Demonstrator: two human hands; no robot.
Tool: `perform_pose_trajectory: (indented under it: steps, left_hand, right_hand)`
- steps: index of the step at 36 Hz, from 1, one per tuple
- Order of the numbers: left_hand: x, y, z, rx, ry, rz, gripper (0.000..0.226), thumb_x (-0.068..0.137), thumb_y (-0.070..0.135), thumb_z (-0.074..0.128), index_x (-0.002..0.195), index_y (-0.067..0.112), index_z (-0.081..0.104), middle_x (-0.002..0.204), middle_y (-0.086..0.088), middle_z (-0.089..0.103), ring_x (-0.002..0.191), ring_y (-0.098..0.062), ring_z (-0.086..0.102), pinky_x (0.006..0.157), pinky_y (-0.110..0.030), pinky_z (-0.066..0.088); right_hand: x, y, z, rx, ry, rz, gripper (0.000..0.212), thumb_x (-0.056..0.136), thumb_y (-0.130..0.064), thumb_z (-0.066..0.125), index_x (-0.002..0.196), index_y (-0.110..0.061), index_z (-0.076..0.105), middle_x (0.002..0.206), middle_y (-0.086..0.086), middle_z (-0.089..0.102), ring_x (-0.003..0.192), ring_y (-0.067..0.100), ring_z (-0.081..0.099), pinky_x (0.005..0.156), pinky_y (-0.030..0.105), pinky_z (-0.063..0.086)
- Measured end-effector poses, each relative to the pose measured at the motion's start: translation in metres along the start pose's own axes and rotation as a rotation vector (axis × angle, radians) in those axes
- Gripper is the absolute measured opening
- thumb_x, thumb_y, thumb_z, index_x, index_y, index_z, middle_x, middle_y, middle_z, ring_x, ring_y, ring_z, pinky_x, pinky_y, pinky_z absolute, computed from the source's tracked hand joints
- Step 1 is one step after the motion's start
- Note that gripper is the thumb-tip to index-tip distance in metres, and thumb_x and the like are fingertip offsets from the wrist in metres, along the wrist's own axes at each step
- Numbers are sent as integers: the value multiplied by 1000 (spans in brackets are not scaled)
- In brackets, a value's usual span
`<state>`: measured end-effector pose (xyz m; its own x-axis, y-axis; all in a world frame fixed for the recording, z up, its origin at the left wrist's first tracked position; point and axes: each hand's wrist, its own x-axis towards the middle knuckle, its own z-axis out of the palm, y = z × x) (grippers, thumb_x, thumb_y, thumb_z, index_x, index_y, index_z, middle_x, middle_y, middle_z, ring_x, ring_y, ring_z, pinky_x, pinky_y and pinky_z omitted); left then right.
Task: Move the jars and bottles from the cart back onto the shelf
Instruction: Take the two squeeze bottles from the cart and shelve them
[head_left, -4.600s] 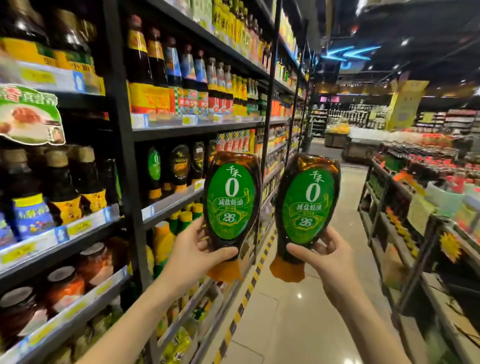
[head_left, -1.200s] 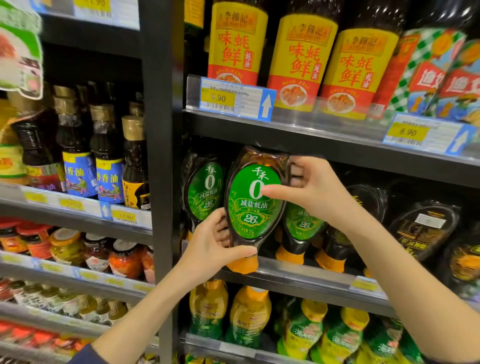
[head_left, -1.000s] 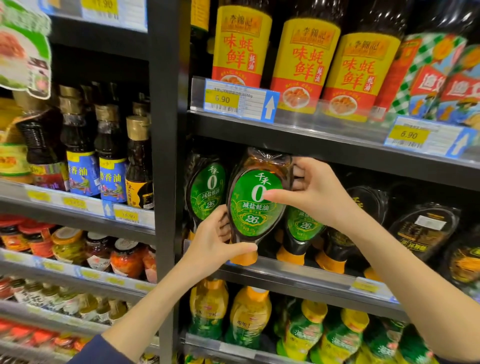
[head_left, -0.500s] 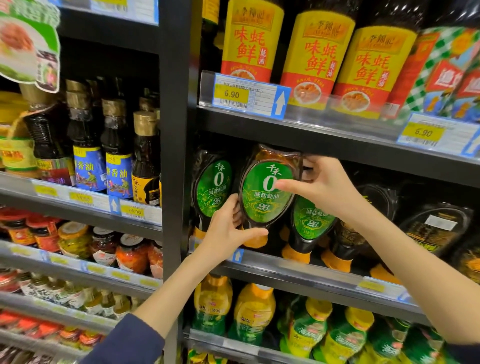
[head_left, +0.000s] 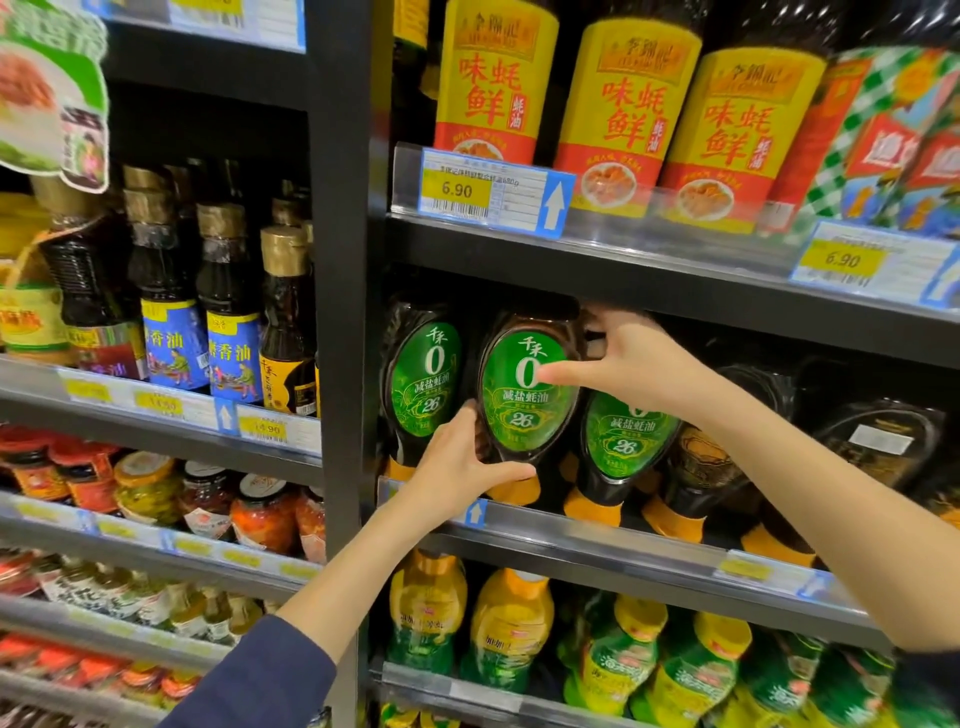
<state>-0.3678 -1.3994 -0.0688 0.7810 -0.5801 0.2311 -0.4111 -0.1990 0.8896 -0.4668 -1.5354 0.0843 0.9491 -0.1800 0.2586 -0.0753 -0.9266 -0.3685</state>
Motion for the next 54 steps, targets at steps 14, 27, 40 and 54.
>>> perform_pose_trajectory:
  steps: [14, 27, 40, 54]
  left_hand:
    - [2, -7, -2, 185, 15, -61, 91, 57, 51, 80, 126, 6, 42, 120, -7, 61, 114, -21, 56, 96, -45, 49]
    - [0, 9, 2, 300, 46, -95, 73, 70, 40, 79, 121, 3, 43, 114, -12, 58, 108, -28, 54, 87, -35, 47]
    - [-6, 22, 1, 331, 66, -133, 47, 74, 39, 75, 73, 19, 33, 69, 8, 35, 72, -13, 38, 56, -23, 33]
    - [-40, 19, -9, 509, 120, -33, 79, 85, 54, 55, 145, 15, 23, 134, -4, 55, 119, -21, 54, 94, -40, 45]
  right_hand:
    - [7, -15, 13, -188, -26, -22, 83, 79, -38, 70, 144, -9, 27, 142, 13, 42, 132, 26, 37, 103, 31, 35]
    - [11, -30, 6, -508, -106, -30, 61, 82, -42, 65, 125, -2, 46, 114, 15, 58, 103, 31, 57, 84, 38, 49]
    - [18, -22, 5, -695, -106, -30, 67, 84, -50, 57, 130, -4, 41, 113, 14, 60, 98, 31, 60, 77, 38, 52]
    - [-56, 19, 26, -507, 408, -165, 73, 83, -55, 54, 138, -9, 39, 130, 16, 53, 121, 35, 47, 105, 48, 36]
